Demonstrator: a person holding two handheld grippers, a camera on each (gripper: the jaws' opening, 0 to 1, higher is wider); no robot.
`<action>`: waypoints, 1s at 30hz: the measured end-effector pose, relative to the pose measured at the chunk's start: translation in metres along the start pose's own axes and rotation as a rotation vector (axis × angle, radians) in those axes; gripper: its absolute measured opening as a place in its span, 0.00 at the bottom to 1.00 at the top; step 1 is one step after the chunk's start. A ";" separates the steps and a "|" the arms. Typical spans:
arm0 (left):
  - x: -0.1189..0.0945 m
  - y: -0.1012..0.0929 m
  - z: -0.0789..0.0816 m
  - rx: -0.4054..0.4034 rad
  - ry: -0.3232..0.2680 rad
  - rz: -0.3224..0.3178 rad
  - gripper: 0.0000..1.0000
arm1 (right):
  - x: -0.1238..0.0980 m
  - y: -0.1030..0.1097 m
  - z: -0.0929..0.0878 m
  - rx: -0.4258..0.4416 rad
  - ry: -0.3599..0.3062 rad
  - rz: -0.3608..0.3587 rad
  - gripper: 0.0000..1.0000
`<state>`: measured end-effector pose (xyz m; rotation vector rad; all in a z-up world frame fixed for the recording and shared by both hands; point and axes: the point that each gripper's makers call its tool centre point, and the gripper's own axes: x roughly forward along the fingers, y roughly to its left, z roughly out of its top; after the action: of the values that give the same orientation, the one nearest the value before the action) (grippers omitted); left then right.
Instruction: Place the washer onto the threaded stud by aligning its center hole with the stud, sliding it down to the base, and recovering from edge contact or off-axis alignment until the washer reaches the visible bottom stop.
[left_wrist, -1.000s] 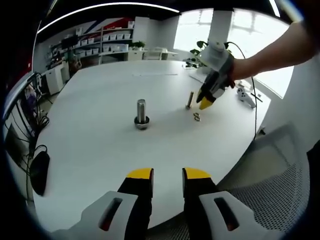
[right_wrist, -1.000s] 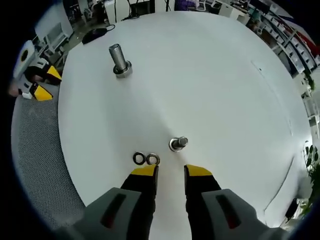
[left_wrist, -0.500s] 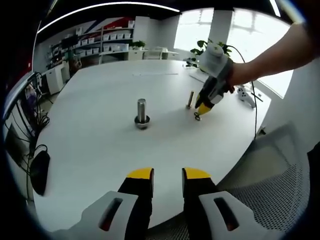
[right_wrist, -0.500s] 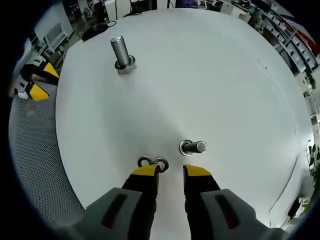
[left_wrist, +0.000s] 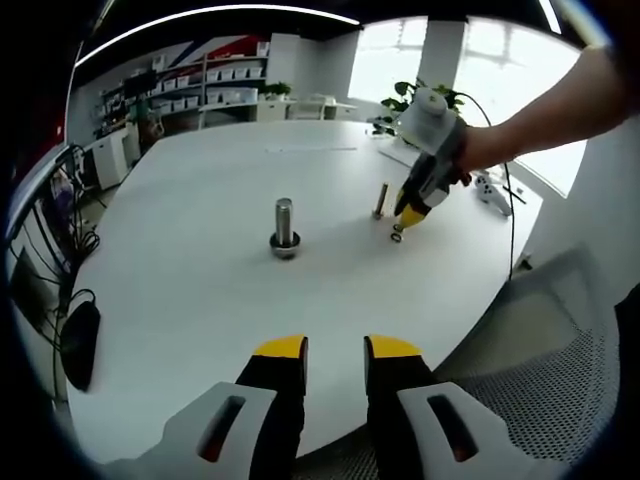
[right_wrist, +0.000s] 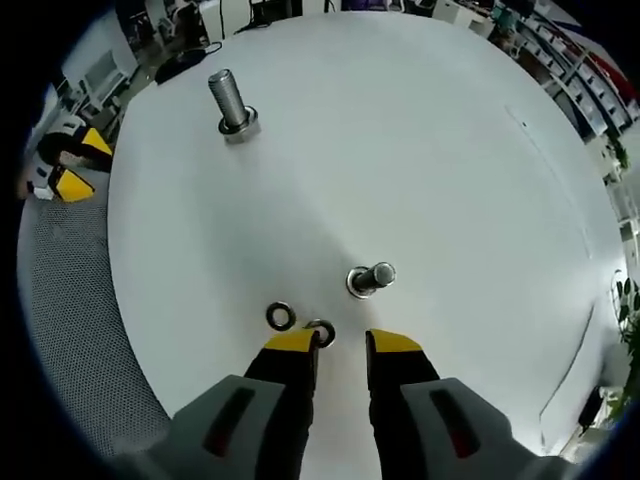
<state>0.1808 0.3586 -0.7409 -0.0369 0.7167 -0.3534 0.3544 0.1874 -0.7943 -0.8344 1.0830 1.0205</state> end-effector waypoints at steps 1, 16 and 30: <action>0.000 0.000 0.000 0.001 -0.001 0.000 0.20 | 0.000 0.001 0.001 -0.002 -0.003 0.001 0.21; 0.000 0.000 0.000 0.000 0.001 0.003 0.20 | 0.003 0.013 0.001 -0.016 0.003 0.060 0.17; 0.001 0.000 -0.001 0.004 0.006 -0.001 0.20 | 0.004 0.015 -0.002 -0.097 0.012 0.064 0.16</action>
<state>0.1803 0.3582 -0.7422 -0.0329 0.7216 -0.3559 0.3398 0.1915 -0.7999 -0.8897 1.0823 1.1302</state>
